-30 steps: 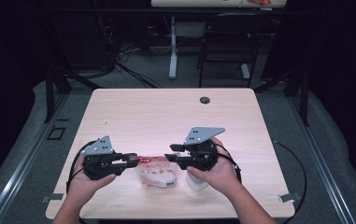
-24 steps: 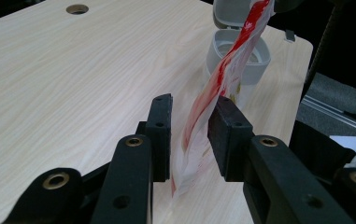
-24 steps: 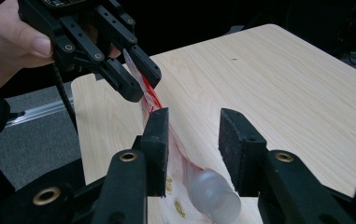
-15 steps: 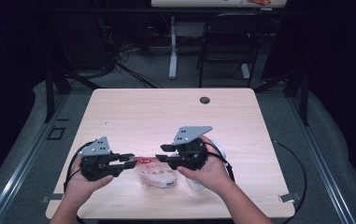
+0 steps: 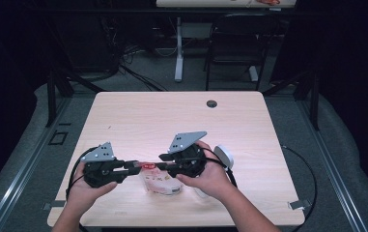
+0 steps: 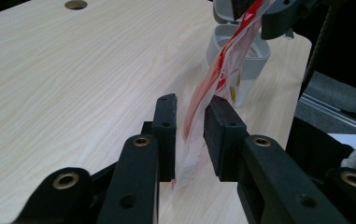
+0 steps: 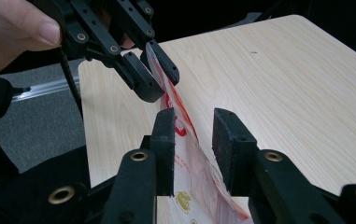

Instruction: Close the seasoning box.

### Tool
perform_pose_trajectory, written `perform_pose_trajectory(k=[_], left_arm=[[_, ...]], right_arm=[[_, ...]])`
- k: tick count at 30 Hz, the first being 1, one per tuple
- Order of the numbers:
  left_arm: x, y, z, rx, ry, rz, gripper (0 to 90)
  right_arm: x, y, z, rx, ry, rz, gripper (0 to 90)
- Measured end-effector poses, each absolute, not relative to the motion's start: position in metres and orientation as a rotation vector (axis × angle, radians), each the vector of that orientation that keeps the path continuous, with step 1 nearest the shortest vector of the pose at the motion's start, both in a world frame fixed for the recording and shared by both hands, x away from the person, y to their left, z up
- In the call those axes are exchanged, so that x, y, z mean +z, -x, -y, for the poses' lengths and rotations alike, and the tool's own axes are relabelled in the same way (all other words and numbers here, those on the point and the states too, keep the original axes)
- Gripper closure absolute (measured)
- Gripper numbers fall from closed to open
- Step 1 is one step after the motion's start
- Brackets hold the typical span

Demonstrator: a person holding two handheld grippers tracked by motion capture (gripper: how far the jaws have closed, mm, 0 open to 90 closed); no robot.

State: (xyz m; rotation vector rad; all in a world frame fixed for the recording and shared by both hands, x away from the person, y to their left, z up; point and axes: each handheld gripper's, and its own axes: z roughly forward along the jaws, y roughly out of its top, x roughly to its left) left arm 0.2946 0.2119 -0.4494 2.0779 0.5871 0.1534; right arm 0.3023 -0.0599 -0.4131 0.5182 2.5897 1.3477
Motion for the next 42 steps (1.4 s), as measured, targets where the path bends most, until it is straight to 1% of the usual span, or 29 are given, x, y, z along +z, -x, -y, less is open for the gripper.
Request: perform_pose_trajectory(k=[4, 15, 25, 37, 42], left_arm=[[-0.449, -0.294, -0.212, 0.150, -2.078, -0.572, 78.1], [-0.448, -0.293, -0.211, 0.152, -2.073, -0.564, 82.8], [-0.448, -0.293, -0.211, 0.155, -2.076, -0.560, 83.1], [-0.448, -0.293, -0.211, 0.160, -2.075, -0.560, 83.2], [-0.449, -0.293, -0.211, 0.163, -2.073, -0.561, 83.2]], right_arm=[[-0.415, -0.304, 0.056, 1.321, -0.511, -2.610, 71.3], [-0.418, -0.306, 0.049, 1.257, -0.488, -2.661, 72.3], [-0.416, -0.309, 0.044, 1.203, -0.477, -2.687, 75.2], [-0.414, -0.312, 0.041, 1.163, -0.475, -2.711, 82.4], [-0.413, -0.312, 0.041, 1.143, -0.447, -2.737, 88.0]])
